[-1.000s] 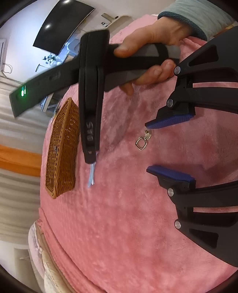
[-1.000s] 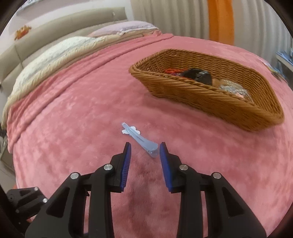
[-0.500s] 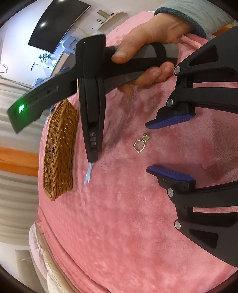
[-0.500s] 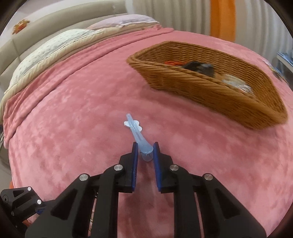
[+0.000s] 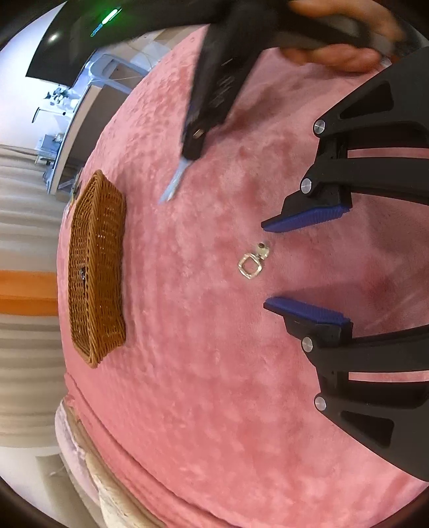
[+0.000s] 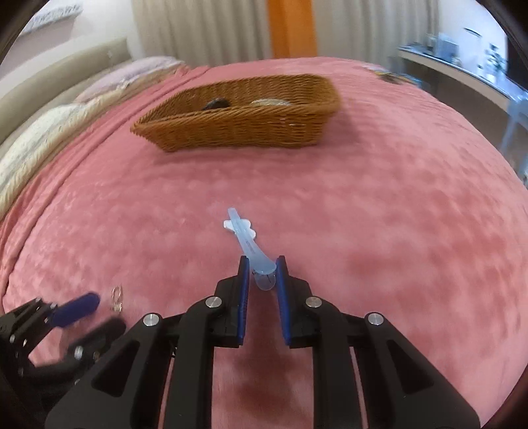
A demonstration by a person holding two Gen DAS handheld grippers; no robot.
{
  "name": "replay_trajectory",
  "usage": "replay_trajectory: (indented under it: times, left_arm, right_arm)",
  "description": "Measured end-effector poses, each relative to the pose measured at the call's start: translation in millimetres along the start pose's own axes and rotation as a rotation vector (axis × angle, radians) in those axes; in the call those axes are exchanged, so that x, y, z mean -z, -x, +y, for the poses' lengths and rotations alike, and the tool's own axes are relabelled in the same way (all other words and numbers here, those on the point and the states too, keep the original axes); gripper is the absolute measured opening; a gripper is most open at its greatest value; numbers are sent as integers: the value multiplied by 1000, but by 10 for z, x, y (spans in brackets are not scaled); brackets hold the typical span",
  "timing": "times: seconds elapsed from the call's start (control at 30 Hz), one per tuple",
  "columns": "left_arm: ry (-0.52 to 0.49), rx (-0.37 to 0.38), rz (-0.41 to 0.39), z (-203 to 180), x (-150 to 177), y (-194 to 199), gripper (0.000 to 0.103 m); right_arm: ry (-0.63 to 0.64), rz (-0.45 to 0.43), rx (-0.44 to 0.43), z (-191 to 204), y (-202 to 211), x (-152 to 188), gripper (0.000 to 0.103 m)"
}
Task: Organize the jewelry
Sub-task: 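Grasp the blue hair clip with the right tool while the left tool grasps the silver ring charm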
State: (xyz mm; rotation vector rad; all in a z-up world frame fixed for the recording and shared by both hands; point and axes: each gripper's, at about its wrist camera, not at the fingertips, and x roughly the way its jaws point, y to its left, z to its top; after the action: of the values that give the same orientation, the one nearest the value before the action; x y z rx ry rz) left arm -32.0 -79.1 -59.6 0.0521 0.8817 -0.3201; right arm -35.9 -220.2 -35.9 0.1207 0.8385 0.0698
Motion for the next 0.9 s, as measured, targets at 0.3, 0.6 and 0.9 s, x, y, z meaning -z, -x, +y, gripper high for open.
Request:
replay_trajectory:
  times: [0.3,0.6,0.9]
  left_arm:
    - [-12,-22,-22,-32,-33,-89,22]
    - [5,23,-63,31,47,-42,22]
    - [-13,-2,-85,-13,85,-21,22]
  right_arm:
    - [4,12,-59,-11,87,143,33]
    - [96,-24,-10,100,144,70,65]
    - [117,58,48,165,-139,-5,28]
